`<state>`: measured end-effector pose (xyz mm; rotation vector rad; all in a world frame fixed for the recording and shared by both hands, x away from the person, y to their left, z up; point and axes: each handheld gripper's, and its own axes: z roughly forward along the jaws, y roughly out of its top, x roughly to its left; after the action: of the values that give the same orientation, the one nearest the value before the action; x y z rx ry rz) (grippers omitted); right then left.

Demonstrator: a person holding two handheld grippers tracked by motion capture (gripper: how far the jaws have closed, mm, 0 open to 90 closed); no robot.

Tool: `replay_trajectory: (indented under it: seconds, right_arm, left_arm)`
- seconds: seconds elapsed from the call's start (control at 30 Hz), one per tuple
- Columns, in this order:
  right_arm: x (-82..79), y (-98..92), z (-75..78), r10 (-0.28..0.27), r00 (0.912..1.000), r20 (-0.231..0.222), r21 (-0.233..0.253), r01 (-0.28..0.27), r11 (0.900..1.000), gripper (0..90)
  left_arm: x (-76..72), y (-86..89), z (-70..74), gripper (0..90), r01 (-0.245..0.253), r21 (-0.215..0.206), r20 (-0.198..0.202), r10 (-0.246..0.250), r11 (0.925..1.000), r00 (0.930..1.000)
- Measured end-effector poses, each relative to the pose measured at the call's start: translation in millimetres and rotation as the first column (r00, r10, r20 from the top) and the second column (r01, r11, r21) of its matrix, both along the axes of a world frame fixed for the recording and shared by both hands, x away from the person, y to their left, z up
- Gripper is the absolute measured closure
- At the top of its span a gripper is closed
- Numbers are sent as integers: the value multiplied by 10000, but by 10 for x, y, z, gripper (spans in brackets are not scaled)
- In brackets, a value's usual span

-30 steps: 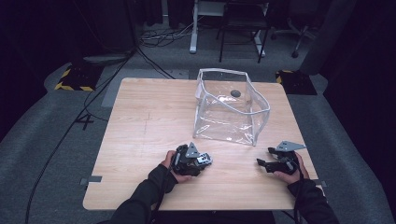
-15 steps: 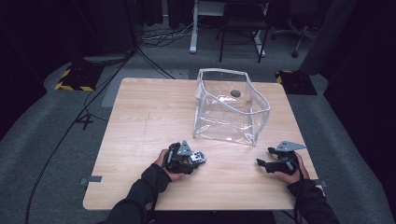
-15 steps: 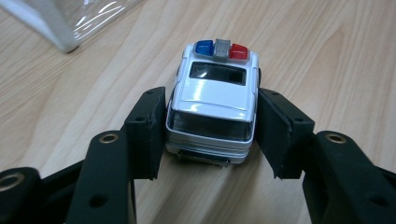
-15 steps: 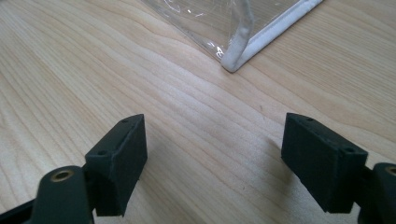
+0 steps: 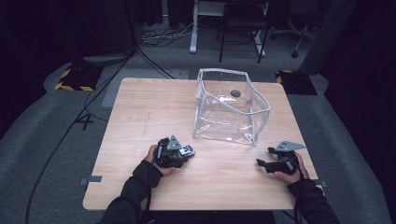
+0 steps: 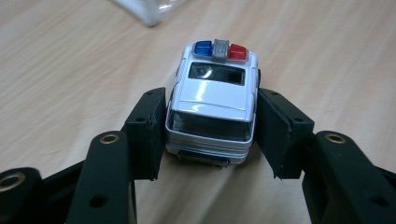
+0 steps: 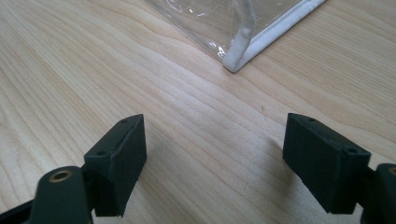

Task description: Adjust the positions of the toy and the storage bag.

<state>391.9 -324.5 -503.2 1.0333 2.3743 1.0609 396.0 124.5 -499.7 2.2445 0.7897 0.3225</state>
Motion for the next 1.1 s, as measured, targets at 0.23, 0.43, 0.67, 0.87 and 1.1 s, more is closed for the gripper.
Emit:
replay_trajectory:
  seconds: [0.23,0.43,0.67,0.87,1.1]
  right_arm:
    - [1,0,0,13,10000,-2,1,-13,10000,217]
    - [1,0,0,16,10000,-4,2,-16,10000,216]
    - [1,0,0,15,10000,-10,5,-15,10000,216]
    - [8,3,-2,33,10000,-21,52,-33,10000,210]
    - [41,25,-1,151,9999,-32,-49,-151,9999,187]
  left_arm:
    - [95,232,2,467,-815,-8,203,815,9967,9965]
    - [166,493,1,467,-1759,-439,-11,1760,9834,9844]
    - [188,770,10,467,-2613,-496,111,2621,9640,9650]
    - [127,958,1,467,-2885,-635,-111,2884,9554,9575]
    - [58,988,-12,467,-2884,-100,12,2884,9575,9575]
